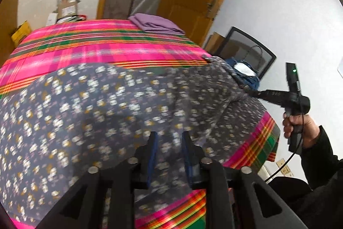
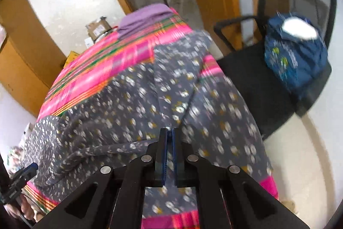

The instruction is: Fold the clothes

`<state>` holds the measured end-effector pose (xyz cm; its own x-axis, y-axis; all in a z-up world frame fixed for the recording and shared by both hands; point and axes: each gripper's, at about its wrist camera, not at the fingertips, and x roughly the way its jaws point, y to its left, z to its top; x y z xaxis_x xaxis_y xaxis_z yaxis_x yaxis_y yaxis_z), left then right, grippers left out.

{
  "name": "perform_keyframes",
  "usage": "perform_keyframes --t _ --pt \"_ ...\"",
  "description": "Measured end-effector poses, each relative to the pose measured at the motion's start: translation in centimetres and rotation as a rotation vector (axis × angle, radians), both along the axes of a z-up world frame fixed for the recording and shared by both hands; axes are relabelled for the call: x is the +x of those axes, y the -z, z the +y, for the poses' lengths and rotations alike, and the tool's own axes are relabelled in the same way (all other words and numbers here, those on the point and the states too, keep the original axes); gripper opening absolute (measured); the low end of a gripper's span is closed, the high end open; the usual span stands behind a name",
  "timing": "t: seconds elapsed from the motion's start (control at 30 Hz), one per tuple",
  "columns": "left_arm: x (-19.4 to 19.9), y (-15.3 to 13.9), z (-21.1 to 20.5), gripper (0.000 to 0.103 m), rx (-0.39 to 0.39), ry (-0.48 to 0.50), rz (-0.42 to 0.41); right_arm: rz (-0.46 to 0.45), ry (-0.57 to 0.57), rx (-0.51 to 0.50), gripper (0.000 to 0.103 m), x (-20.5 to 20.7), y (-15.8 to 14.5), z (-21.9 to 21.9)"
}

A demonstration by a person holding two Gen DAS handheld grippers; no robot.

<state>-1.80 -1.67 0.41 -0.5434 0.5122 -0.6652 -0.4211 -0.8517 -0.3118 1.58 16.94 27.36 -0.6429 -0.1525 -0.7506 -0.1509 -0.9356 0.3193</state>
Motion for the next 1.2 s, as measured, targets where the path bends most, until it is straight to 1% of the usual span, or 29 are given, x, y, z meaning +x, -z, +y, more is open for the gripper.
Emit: perform_keyframes --t 0.07,0.13,0.17,0.2,0.23,0.27,0.37,0.53,0.63,0.67,0.73,0.77,0.8,0.83,0.87,0.97,1.1,1.2 --pt "-0.3 -0.1 1.6 0.033 -0.009 0.038 0.005 0.008 0.017 0.009 0.010 0.1 -0.2 0.4" --pt "-0.5 -0.1 3.4 0.034 -0.026 0.078 0.010 0.034 0.017 0.022 0.017 0.2 -0.8 0.5" --pt "-0.6 0.0 4.2 0.034 -0.034 0.094 0.011 0.051 0.017 0.029 0.028 0.1 -1.2 0.5" --pt "-0.8 0.1 5.0 0.034 -0.042 0.110 0.011 0.070 0.014 0.031 0.036 0.0 -1.6 0.5" --pt "-0.9 0.3 5.7 0.034 -0.049 0.126 0.011 0.084 0.010 0.031 0.039 -0.2 -2.0 0.4" --pt "-1.1 0.5 6.4 0.034 -0.064 0.136 0.014 0.091 0.003 0.030 0.040 -0.4 -2.1 0.4" --pt "-1.6 1.1 8.5 0.034 -0.114 0.156 0.022 0.091 -0.024 0.054 0.040 -1.8 -2.3 -0.3" --pt "-2.2 1.9 9.9 0.034 -0.153 0.170 0.018 0.031 -0.107 0.178 0.040 -4.0 -1.1 -2.4" --pt "-2.5 2.2 10.5 0.034 -0.175 0.173 0.010 -0.001 -0.133 0.239 0.040 -5.2 -0.2 -2.8" --pt "-2.6 2.4 10.7 0.034 -0.180 0.173 0.006 -0.003 -0.133 0.256 0.040 -5.4 -0.1 -2.8" --pt "-2.7 2.6 10.8 0.034 -0.185 0.170 0.005 -0.006 -0.131 0.267 0.031 -5.8 0.2 -2.3" --pt "-2.7 2.5 10.8 0.027 -0.184 0.167 0.008 -0.007 -0.127 0.271 0.019 -5.9 0.2 -2.1" --pt "-2.8 2.6 10.8 0.013 -0.185 0.165 0.009 -0.006 -0.125 0.269 0.008 -6.0 0.3 -1.8" --pt "-2.9 2.6 10.8 0.006 -0.186 0.160 0.007 -0.002 -0.124 0.259 0.006 -6.1 0.3 -1.5" --pt "-3.1 2.5 10.7 0.003 -0.179 0.150 0.005 0.005 -0.118 0.243 0.005 -6.1 0.2 -1.1" --pt "-3.5 1.5 9.7 0.003 -0.133 0.119 0.020 0.060 -0.100 0.155 0.004 -5.8 -0.8 0.2" --pt "-4.1 -1.8 7.8 0.002 -0.061 0.067 0.092 0.210 -0.076 0.009 0.004 -5.1 -4.0 2.4" --pt "-4.2 -4.7 6.6 0.002 -0.017 0.042 0.149 0.313 -0.069 -0.054 0.004 -4.4 -6.6 3.0"
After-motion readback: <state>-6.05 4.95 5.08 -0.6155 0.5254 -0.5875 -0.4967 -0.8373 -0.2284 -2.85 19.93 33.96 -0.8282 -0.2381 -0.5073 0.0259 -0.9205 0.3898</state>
